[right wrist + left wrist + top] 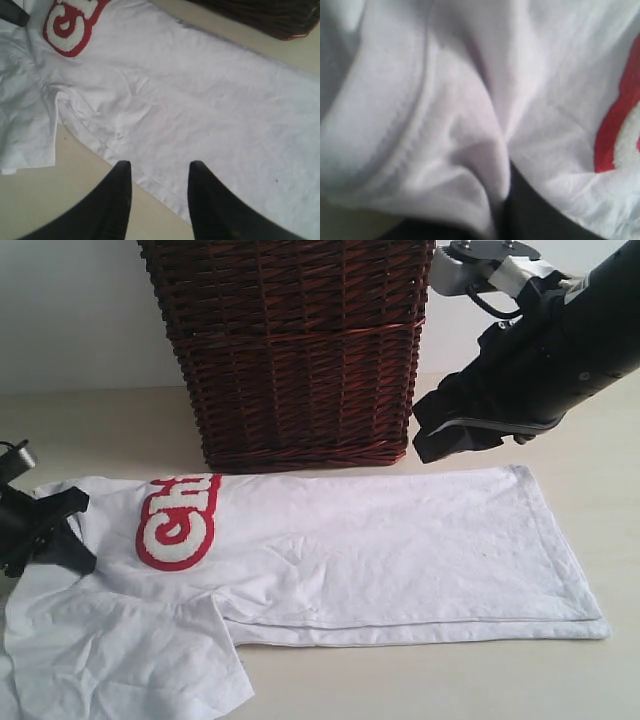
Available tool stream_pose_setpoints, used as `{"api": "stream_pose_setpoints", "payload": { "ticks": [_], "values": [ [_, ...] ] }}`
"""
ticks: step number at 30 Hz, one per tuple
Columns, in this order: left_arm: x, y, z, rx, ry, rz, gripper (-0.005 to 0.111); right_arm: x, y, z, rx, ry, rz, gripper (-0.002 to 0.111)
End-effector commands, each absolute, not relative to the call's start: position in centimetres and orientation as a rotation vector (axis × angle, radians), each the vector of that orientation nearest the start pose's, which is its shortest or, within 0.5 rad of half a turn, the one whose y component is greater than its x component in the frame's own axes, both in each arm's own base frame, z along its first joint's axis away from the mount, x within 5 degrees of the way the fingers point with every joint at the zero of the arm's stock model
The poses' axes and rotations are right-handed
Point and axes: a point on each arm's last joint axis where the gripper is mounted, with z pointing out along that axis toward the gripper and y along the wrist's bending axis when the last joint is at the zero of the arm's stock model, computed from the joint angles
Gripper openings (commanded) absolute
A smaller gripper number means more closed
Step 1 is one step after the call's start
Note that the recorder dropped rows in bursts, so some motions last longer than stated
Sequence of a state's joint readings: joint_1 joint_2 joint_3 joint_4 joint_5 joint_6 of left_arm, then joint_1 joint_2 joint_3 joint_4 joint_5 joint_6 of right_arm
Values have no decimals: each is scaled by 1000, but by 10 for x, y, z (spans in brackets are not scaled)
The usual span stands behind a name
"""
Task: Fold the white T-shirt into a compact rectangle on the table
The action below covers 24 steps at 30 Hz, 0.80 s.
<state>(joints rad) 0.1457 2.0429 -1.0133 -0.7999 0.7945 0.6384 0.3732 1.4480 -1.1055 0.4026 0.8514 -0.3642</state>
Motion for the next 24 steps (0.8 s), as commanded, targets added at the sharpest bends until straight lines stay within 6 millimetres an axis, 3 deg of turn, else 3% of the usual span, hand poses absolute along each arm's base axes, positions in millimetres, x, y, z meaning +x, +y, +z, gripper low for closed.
{"api": "stream_pose_setpoints", "payload": {
  "ticks": [1,7,11,18,20,24],
  "values": [
    [308,9,61,-13,3201,-595,0,263,132,293,-718,2545,502,38],
    [306,27,95,-95,3206,-247,0,261,132,293,-725,2554,506,38],
    [305,28,112,-100,3173,-224,0,261,132,293,-724,2555,508,38],
    [309,31,112,-73,3133,-164,3,260,132,293,-728,2562,511,38],
    [311,32,112,-66,3111,-147,14,260,132,293,-728,2562,511,38],
    [312,33,112,-41,3102,-121,57,260,132,293,-728,2562,511,38]
  ]
}}
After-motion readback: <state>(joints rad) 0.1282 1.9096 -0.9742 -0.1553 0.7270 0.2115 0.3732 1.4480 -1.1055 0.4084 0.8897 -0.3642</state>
